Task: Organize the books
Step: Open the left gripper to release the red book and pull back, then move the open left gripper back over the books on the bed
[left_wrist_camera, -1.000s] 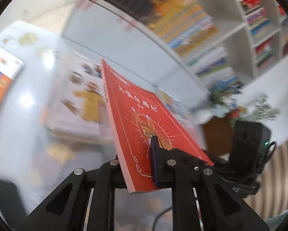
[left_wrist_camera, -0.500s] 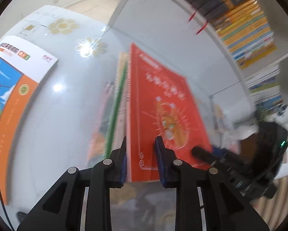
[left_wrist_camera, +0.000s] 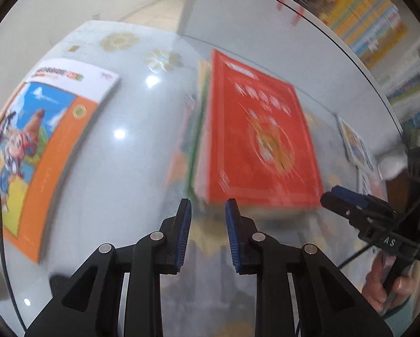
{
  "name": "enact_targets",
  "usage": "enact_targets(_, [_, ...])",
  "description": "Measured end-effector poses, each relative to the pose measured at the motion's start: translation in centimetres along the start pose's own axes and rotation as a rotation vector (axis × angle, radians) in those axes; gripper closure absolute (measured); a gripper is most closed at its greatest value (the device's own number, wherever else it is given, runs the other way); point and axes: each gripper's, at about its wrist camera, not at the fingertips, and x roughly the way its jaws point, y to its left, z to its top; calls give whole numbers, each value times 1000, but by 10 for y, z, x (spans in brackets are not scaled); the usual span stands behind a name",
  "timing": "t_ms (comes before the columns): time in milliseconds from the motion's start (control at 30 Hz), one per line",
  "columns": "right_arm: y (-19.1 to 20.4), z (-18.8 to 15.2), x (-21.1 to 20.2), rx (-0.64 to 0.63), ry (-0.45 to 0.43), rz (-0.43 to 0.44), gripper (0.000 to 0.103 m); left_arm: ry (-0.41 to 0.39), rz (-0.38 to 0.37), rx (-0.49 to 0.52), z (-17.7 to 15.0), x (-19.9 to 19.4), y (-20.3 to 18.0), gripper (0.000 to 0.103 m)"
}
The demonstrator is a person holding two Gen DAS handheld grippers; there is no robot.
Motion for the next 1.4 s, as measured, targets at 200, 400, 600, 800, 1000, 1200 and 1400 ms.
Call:
enact_targets(200, [-53,-80,-27,163,28,36,50,48,-129,103,-36,-1,-66,79])
enact_targets(400, [-135,-177,-81,360,13,65,49,132,-200,262,-66,20,-164,79])
enact_targets(600, [-209,-228,-142,493,-45,0,46,194,-274,358,-91,43,-267,79])
enact_targets(800, [-290,-257,-194,646,-141,-9,45,218,-310,440,-103,59,-352,79])
enact_targets(1000, [-349,-259,-220,706,-216,-85,45,204,-402,405,-95,90,-410,79])
enact_targets(1200, [-402,-226,-239,652,-305,-224,51,207,-410,309,-80,136,-451,80])
enact_targets(1400, [-442,-186,-219,535,-361,-222,61,190,-334,287,-62,173,-478,80])
